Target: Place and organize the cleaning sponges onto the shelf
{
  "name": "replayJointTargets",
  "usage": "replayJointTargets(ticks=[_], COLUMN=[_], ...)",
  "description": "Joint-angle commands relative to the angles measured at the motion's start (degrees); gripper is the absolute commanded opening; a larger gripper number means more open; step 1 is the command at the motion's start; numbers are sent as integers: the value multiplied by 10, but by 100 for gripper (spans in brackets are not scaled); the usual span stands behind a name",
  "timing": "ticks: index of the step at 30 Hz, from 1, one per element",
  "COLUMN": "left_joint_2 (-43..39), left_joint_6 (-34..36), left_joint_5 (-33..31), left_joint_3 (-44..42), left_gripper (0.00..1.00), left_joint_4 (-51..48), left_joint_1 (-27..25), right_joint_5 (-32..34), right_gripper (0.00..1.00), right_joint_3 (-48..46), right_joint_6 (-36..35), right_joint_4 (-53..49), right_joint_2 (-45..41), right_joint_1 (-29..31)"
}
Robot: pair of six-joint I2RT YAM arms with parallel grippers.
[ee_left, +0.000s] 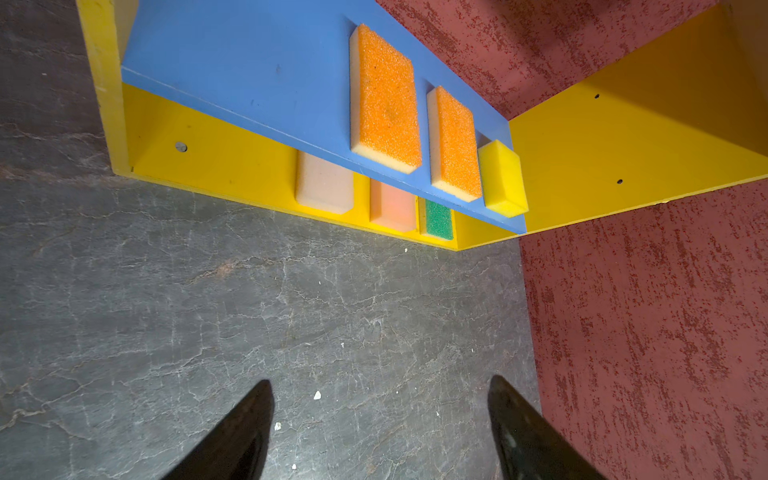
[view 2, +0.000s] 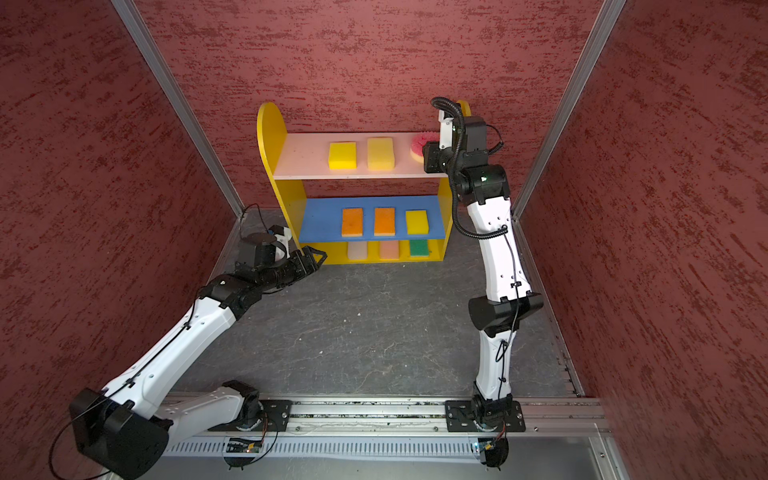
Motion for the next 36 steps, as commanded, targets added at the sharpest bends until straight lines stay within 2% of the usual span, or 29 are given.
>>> replayJointTargets(ticks=[1,9,13,21,24,30,34,36], left_joint_2=[5,9,5,5,8,11,11,10], left_joint_6=[-3,0,2,3,2,2,2,2], left_joint_5=[1,2,-1,-1,1,4,5,5], left_joint_3=[0,-1,-3,-3,-3,-4,-3,-4], left_gripper=[80,81,80,80,80,80,80,80], left_joint_4=[11,15,11,7,10,11,9,8], left_joint_1=[-1,0,1,4,6,7,8,9], right_joint_5=[20,7,39,65,66,66,56,53], right_gripper=[45,46,45,43,38,18,15,4], right_joint_3=[-2,-19,-19,-20,-20,-20,-19,-19], right_joint_6=[-20,-78,-117,-147,-152,-167,-174,-172], right_joint_4=[23,60,56,38,33,19,10,8], right_joint_2=[5,-3,16,39,41,41,39,38], right_joint_1=[4,26,37,38,38,37,37,37])
